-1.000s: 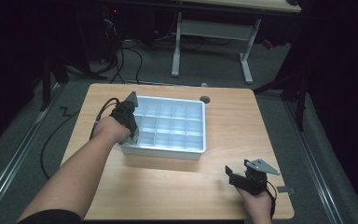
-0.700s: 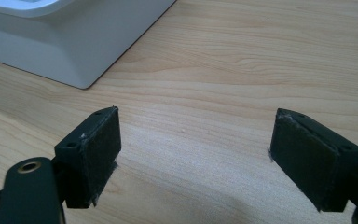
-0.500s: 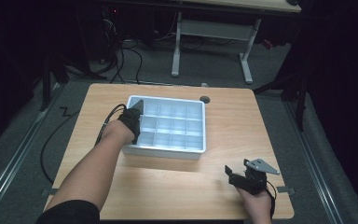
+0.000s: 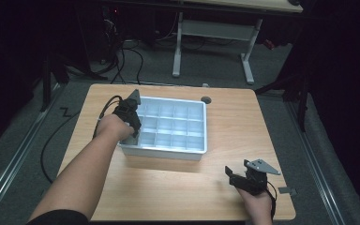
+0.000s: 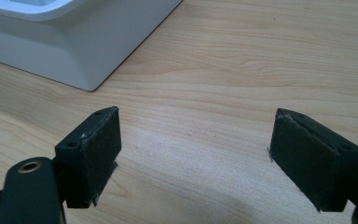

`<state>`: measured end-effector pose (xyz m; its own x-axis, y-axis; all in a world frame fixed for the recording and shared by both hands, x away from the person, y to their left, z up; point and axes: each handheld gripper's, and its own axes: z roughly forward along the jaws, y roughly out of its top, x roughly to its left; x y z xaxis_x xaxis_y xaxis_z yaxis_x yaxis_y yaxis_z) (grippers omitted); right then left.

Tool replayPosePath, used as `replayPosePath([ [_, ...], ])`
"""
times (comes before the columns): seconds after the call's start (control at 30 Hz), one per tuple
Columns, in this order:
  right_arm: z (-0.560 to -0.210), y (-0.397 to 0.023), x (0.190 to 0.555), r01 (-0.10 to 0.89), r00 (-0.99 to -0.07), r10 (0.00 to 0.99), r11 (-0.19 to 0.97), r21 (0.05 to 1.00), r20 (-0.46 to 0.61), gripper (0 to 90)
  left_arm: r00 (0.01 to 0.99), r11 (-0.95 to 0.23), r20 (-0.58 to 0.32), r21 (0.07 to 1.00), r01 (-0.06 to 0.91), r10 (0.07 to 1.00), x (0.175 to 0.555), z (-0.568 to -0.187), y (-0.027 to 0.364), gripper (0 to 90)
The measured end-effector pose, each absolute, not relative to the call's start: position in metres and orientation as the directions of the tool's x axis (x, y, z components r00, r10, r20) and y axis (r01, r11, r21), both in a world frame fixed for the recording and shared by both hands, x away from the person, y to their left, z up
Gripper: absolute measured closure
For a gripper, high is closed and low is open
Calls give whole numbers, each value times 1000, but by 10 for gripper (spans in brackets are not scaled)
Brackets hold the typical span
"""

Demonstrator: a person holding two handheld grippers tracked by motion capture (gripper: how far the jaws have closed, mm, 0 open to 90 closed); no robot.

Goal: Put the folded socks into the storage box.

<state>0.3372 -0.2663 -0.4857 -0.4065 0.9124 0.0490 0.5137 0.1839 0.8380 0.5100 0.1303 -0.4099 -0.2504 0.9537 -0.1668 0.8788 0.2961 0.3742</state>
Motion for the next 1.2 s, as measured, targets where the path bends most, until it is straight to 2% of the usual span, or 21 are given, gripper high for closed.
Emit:
replayPosePath([
  [0.07, -486, -266, 337, 513, -408, 912, 187, 838, 47, 166, -234, 276, -155, 382, 882, 960, 510, -416, 129, 735],
  [0.13, -486, -267, 337, 513, -408, 912, 185, 838, 48, 167, -233, 274, -151, 369, 888, 961, 511, -423, 127, 782],
  [0.33, -486, -267, 337, 515, -405, 913, 184, 837, 49, 167, -223, 245, -104, 333, 910, 969, 512, -454, 124, 804],
  [0.73, -487, -266, 338, 516, -413, 910, 189, 836, 49, 169, -222, 242, -97, 335, 911, 970, 513, -464, 124, 805],
  [0.83, -487, -267, 337, 512, -414, 909, 192, 837, 45, 169, -228, 251, -108, 341, 906, 968, 512, -456, 125, 771],
  [0.9, -487, -267, 338, 515, -411, 911, 187, 836, 49, 169, -239, 271, -131, 367, 890, 962, 510, -442, 128, 695],
  [1.03, -487, -266, 338, 516, -410, 911, 186, 836, 50, 169, -248, 287, -145, 419, 862, 958, 507, -421, 132, 650],
  [1.2, -486, -265, 337, 514, -411, 910, 190, 836, 47, 169, -223, 280, -176, 448, 849, 959, 494, -395, 130, 548],
])
